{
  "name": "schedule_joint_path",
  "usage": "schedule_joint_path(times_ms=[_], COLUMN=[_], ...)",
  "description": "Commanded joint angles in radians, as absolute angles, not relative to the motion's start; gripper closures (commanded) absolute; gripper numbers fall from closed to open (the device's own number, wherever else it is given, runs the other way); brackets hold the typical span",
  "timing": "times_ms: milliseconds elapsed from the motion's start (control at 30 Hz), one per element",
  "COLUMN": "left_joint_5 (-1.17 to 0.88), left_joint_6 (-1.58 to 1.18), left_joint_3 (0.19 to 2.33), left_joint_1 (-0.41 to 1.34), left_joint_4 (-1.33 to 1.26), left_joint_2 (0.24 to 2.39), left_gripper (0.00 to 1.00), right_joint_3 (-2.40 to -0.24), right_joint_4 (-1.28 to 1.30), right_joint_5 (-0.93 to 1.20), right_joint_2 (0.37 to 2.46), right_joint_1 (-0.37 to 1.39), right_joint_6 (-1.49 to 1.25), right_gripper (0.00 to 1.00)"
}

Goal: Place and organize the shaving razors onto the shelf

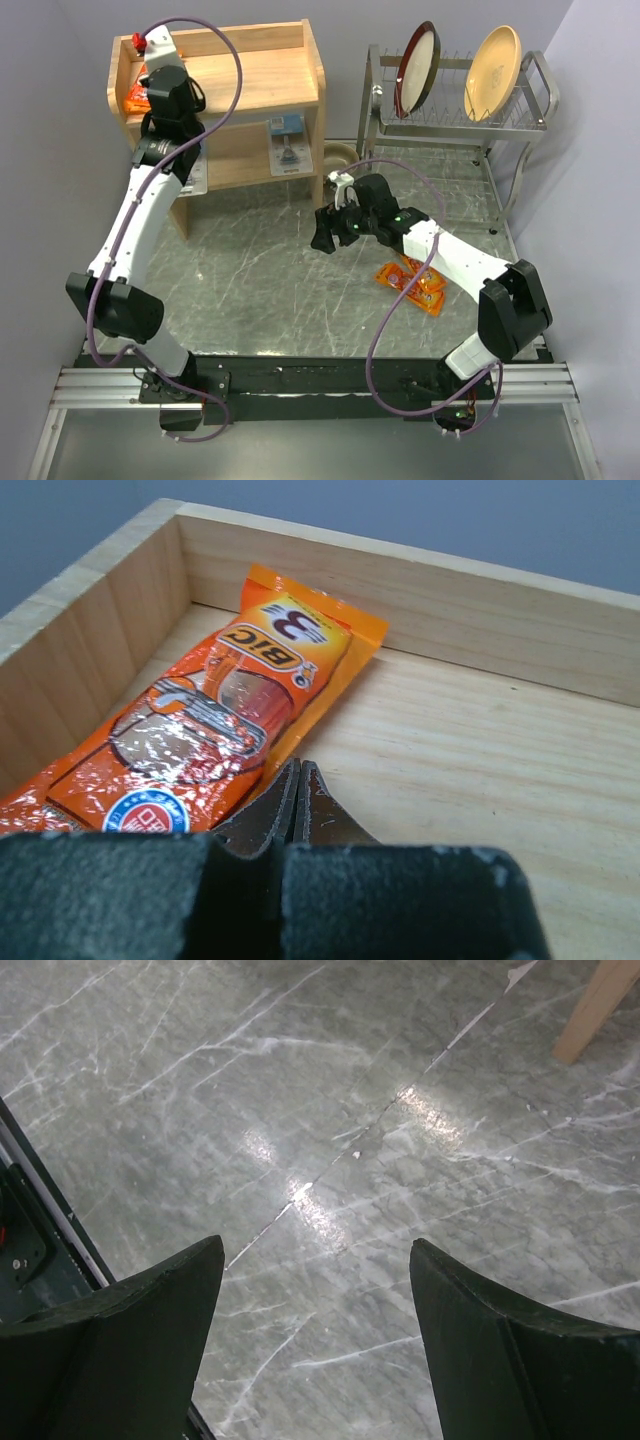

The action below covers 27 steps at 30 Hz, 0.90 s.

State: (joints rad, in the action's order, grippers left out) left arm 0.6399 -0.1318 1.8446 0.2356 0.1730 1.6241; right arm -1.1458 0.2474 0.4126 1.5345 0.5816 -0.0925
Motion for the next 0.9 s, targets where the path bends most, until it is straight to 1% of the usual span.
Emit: schedule_joint_path(times_ms=[0,133,300,467,667,867], left_joint_5=[0.526,0.517,0.646,0.672,0.699,0.663], left_joint_6=[-0.115,-0.123,-0.078,-0.086,-0.098,-0.087], left_joint_3=[1.835,1.879,1.945,1.982,1.954,1.914], left_joint_1=[0.241,0.248,0.249,0.215,0.167,0.153], left_joint_4=[0.117,0.115,0.06,0.067,0.061,0.055], left_joint_2=[1.597,1.66,1.744,1.785,1.778,1.744], left_gripper=[0.99,0.99,0.99,0.99,0.99,0.99], right_joint_3=[-1.192,-1.192,-1.174,-1.166,-1.163,-1.166], right_joint_4=[0.242,0.245,0.247,0.238,0.233,0.232], right_joint_5=[0.425,0.423,0.413,0.408,0.407,0.408], right_joint_2=[1.54,1.543,1.523,1.523,1.526,1.531], right_joint_1=[0.577,0.575,0.575,0.577,0.575,0.577], right_joint_6=[-0.112,-0.114,-0.109,-0.104,-0.104,-0.104], right_gripper=[0.18,0.18,0.17,0.17,0.17,0.17])
